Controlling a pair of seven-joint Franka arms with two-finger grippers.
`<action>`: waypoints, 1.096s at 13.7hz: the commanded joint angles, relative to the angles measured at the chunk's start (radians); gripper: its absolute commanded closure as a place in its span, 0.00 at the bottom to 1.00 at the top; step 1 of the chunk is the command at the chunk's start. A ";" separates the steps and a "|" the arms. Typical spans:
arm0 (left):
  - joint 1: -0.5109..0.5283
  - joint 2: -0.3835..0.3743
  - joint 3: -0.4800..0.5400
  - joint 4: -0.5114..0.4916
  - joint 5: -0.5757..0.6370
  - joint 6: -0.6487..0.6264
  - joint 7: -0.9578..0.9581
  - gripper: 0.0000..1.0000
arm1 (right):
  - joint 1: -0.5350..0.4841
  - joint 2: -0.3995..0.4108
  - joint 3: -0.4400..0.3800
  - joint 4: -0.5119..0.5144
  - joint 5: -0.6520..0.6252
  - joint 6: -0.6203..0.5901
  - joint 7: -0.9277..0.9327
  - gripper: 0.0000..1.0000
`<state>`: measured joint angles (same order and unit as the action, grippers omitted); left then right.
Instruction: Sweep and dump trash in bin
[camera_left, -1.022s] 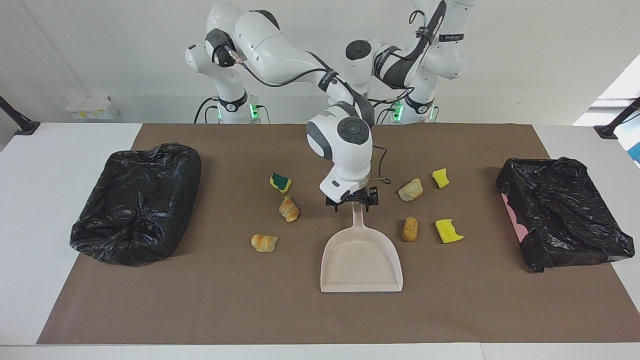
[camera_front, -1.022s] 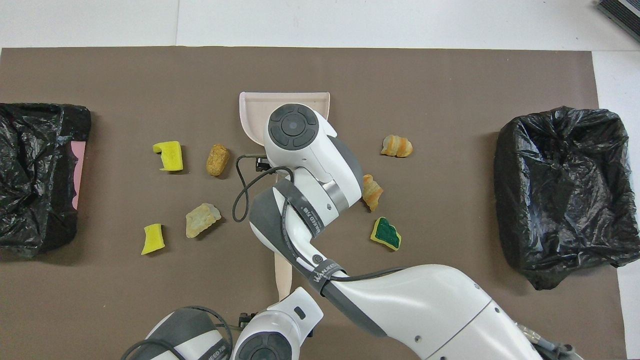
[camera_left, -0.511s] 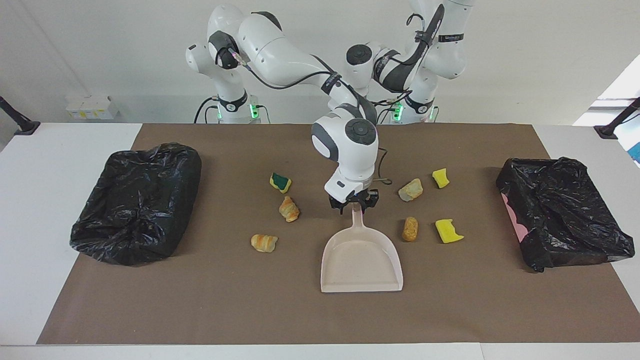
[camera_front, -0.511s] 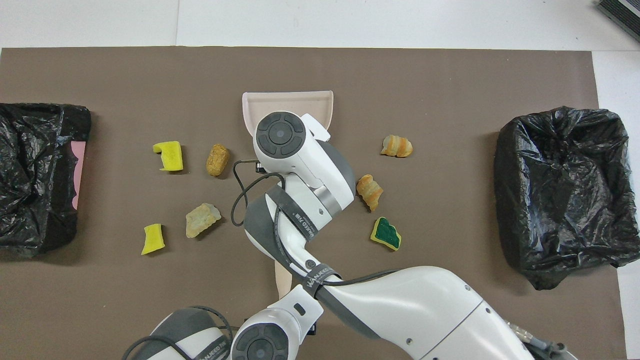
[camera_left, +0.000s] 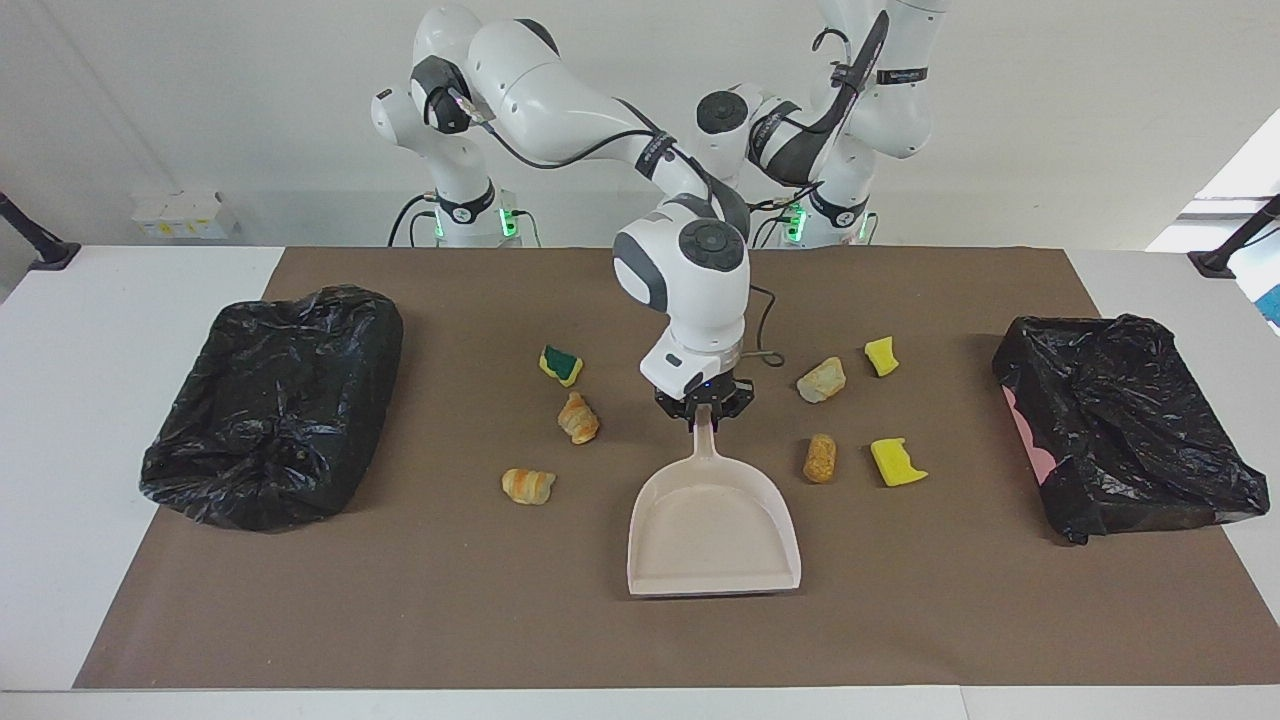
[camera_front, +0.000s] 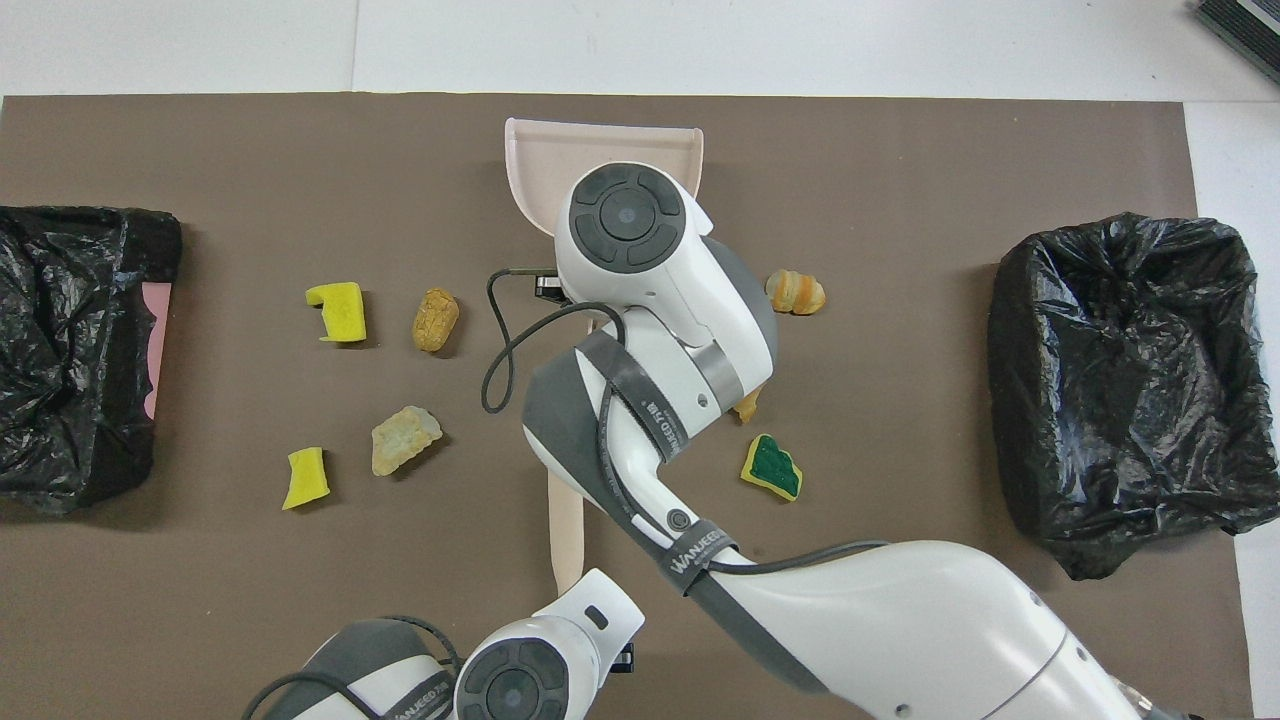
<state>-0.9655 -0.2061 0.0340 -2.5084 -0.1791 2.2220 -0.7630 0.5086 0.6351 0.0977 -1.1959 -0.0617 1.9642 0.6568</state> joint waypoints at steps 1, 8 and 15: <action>-0.024 -0.012 0.017 -0.018 -0.017 0.004 -0.006 0.55 | -0.059 -0.092 0.010 -0.091 0.026 -0.004 -0.107 1.00; 0.005 0.019 0.027 0.031 0.000 -0.062 0.001 1.00 | -0.142 -0.147 0.010 -0.106 0.026 -0.154 -0.490 1.00; 0.218 0.016 0.032 0.210 0.168 -0.225 0.071 1.00 | -0.144 -0.282 0.011 -0.348 0.071 -0.166 -0.995 1.00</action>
<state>-0.8125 -0.1940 0.0695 -2.3588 -0.0390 2.0580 -0.7403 0.3690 0.4503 0.1037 -1.4002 -0.0094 1.7632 -0.2287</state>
